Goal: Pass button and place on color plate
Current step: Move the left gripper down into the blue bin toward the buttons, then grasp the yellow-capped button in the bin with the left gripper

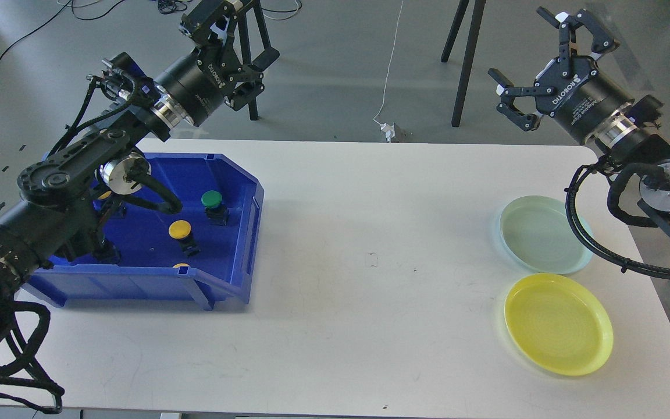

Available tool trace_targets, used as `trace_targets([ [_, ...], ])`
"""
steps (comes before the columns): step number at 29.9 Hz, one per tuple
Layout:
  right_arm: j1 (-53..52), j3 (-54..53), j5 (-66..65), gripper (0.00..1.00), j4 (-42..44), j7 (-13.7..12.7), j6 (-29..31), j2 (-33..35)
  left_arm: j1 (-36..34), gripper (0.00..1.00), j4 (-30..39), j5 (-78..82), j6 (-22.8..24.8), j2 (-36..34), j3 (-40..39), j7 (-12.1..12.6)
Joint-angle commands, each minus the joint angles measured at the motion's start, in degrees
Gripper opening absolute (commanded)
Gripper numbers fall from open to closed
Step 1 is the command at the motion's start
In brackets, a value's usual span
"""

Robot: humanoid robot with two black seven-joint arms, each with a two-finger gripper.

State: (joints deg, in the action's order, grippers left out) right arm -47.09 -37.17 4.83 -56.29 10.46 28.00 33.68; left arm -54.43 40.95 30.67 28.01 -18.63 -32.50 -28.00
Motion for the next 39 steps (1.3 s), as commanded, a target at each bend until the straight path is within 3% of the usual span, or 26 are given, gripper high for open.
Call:
trace_targets([
  [1,-0.3,0.0,0.0,0.99,0.1,0.0,0.0,0.4,-0.2,1.0,0.0,0.1,0.0,0.4,-0.1,0.0],
  [15,0.1,0.0,0.1,0.99,0.1,0.0,0.0,0.8,-2.0,1.0,-3.0,-7.1,0.0,3.5,-5.6,0.0],
  [21,0.2,-0.1,0.1,0.99,0.0,0.0,0.0,0.9,1.1,1.0,7.4,-9.8,0.0,2.6,-11.9,0.0],
  [24,0.2,-0.2,0.1,0.99,0.0,0.0,0.0,0.9,1.2,1.0,13.9,-9.0,0.0,-2.9,-10.8,0.0],
  [29,0.8,-0.4,0.1,0.99,-0.1,0.1,0.0,1.2,-2.1,1.0,21.7,-4.4,0.0,-17.5,1.6,0.0],
  [35,1.9,-0.2,0.1,0.99,-0.1,0.1,0.0,0.8,-6.7,0.99,26.6,12.6,0.0,-29.0,14.9,0.0],
  [39,2.7,-0.7,0.1,0.99,0.0,0.1,0.0,0.7,-7.5,0.98,29.8,31.6,-8.4,-34.5,22.4,0.0],
])
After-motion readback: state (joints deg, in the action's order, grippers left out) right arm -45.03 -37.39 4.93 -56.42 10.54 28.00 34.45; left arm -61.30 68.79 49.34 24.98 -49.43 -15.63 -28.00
